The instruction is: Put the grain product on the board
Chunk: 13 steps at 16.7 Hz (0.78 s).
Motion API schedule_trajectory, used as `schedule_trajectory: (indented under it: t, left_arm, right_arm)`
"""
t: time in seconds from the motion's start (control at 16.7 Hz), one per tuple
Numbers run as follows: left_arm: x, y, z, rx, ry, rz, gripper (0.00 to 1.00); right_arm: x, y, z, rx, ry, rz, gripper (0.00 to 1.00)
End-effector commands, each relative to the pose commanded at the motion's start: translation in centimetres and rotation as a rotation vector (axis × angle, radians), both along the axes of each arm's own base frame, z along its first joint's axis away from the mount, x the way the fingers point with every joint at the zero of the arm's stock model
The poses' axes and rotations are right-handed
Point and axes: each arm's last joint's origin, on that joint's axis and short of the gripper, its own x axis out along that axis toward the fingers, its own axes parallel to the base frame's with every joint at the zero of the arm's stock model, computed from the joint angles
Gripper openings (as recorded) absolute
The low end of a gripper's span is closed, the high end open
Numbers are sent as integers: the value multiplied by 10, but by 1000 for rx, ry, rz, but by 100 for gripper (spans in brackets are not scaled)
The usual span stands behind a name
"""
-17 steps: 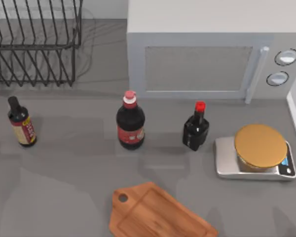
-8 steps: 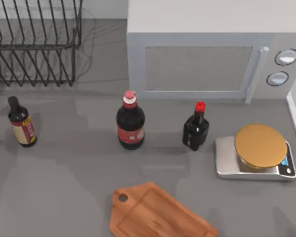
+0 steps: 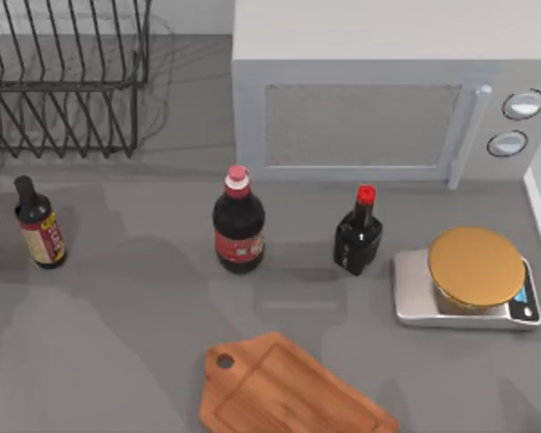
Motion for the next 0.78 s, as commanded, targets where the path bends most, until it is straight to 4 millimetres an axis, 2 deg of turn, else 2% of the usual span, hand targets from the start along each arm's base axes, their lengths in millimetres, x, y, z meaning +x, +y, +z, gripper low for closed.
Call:
schedule_trajectory:
  t: [0.24,0.54,0.78]
  left_arm:
    - [1,-4,-33,0,-1,0,100]
    - [1,-6,-36,-1,-1,-1,100]
    - [1,-6,-36,-1,-1,-1,70]
  right_arm:
    - [0,0,0,0,0,0,100]
    - [0,0,0,0,0,0,100]
    - [0,0,0,0,0,0,100]
